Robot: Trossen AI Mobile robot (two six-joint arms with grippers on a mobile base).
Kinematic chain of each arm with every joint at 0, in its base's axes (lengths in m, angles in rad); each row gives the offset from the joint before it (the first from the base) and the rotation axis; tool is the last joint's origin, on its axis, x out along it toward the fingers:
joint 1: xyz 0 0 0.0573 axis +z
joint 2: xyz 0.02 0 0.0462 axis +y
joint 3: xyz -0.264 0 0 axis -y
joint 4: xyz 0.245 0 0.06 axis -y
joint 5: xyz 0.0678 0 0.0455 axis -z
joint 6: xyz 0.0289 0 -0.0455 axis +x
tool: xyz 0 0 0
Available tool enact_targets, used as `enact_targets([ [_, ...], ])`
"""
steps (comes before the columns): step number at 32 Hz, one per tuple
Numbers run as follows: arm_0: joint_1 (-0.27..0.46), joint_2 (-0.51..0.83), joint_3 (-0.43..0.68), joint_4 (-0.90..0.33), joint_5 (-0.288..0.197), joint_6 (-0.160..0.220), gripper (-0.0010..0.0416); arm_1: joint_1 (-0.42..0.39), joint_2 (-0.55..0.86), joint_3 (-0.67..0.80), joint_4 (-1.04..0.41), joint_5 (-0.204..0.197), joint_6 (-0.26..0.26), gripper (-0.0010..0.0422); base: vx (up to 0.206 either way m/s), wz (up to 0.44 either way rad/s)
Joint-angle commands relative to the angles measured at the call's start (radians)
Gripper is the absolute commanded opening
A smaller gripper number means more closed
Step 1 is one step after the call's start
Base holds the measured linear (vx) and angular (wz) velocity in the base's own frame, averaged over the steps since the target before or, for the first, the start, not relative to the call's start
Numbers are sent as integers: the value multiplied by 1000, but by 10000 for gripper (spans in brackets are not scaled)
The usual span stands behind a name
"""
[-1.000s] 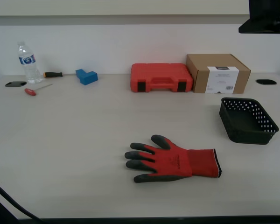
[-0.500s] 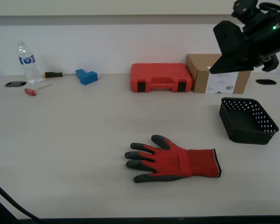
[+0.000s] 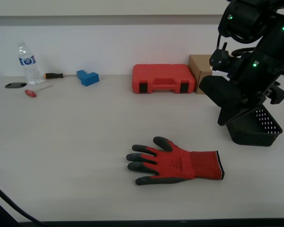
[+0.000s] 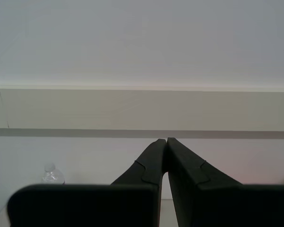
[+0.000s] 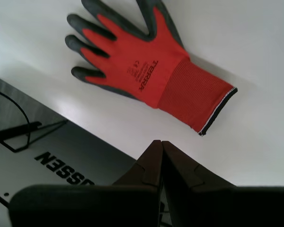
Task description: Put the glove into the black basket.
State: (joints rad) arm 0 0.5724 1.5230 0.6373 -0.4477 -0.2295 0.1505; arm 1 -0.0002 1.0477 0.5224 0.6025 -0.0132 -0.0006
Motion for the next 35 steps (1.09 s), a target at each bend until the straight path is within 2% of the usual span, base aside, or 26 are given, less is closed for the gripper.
enact_targets([
  [1,5,47,66,-31,88,-23,1,0,0,2,5,1,1,0,0,0],
  [2,5,73,102,-33,119,-29,1,0,0,1,5,1,1,0,0,0],
  [4,3,139,181,-61,145,-38,1,0,0,2,5,1,1,0,0,0],
  [7,-3,279,315,-169,137,-73,3,0,0,1,5,2,1,0,0,0],
  [8,-3,375,396,-251,122,-108,3,0,0,1,5,2,1,0,0,0],
  [9,-3,412,425,-281,106,-117,3,0,0,1,5,2,1,0,0,0],
  [10,-2,477,473,-329,66,-134,3,0,0,1,5,-1,1,0,0,0],
  [12,-2,548,510,-345,2,-144,3,0,0,1,5,-2,1,0,0,0],
  [15,0,605,529,-306,-57,-143,3,0,0,1,5,-1,1,0,0,0],
  [20,0,615,533,-211,-60,-142,8,0,0,1,5,-1,1,0,0,0],
  [24,-2,615,526,-150,-33,-133,87,0,0,1,5,-1,1,0,0,0],
  [26,-2,615,527,-146,16,-162,140,0,0,2,5,-1,1,0,0,0],
  [27,-2,615,526,-146,24,-174,155,0,0,1,5,-1,1,0,0,0],
  [28,-2,615,525,-144,29,-196,193,0,0,1,5,-2,1,0,0,0],
  [29,-2,615,525,-134,31,-200,216,0,0,1,5,-2,1,0,0,0],
  [33,0,615,513,-77,29,-205,259,0,0,1,5,-1,1,0,0,0],
  [35,4,615,485,-20,34,-222,272,0,0,1,5,-2,1,0,0,0],
])
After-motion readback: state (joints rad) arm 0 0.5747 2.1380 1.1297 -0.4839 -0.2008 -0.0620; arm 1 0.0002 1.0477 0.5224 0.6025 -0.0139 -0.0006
